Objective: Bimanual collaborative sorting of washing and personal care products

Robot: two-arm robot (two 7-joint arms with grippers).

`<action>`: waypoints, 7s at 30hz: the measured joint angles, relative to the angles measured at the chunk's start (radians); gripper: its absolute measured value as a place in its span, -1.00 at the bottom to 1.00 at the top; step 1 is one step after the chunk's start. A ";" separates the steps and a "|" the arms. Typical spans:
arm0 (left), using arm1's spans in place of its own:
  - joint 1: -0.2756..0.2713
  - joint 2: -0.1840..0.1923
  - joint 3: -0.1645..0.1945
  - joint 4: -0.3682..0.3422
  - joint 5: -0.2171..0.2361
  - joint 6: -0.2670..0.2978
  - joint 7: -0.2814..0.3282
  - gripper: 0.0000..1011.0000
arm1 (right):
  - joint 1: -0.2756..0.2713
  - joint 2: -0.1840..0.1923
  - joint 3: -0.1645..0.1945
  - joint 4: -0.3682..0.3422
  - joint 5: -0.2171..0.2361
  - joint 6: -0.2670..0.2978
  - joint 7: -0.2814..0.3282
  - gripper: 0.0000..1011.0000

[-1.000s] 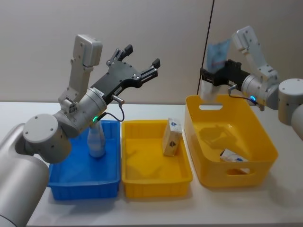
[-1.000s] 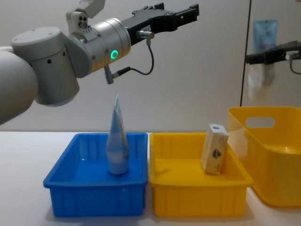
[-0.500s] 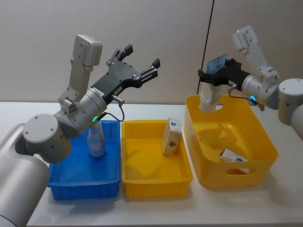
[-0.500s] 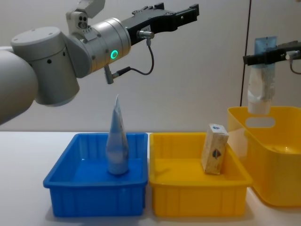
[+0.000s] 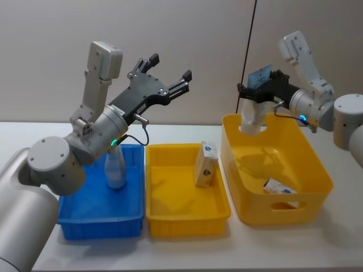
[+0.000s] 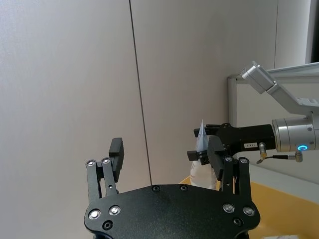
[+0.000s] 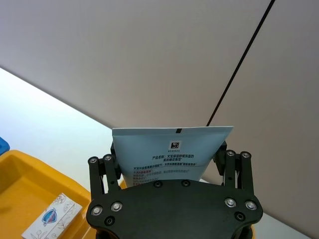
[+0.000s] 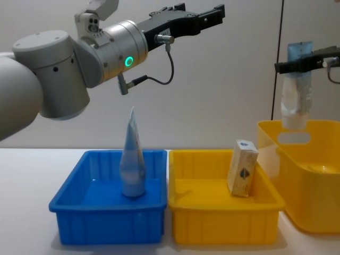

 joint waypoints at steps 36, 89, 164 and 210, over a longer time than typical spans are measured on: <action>0.000 0.000 0.000 0.000 0.000 0.000 0.000 0.98 | 0.000 0.000 0.002 0.000 -0.002 0.000 0.000 0.98; 0.000 0.000 0.000 0.000 0.000 0.000 0.000 0.98 | 0.000 0.000 0.002 0.000 -0.002 0.000 0.000 0.98; 0.580 0.359 0.060 -0.704 0.157 0.300 0.516 0.98 | -0.344 0.047 0.039 -0.445 0.043 0.071 -0.112 0.87; 0.581 0.360 0.059 -0.704 0.156 0.300 0.516 0.98 | -0.808 0.111 0.090 -1.046 0.105 0.166 -0.263 0.43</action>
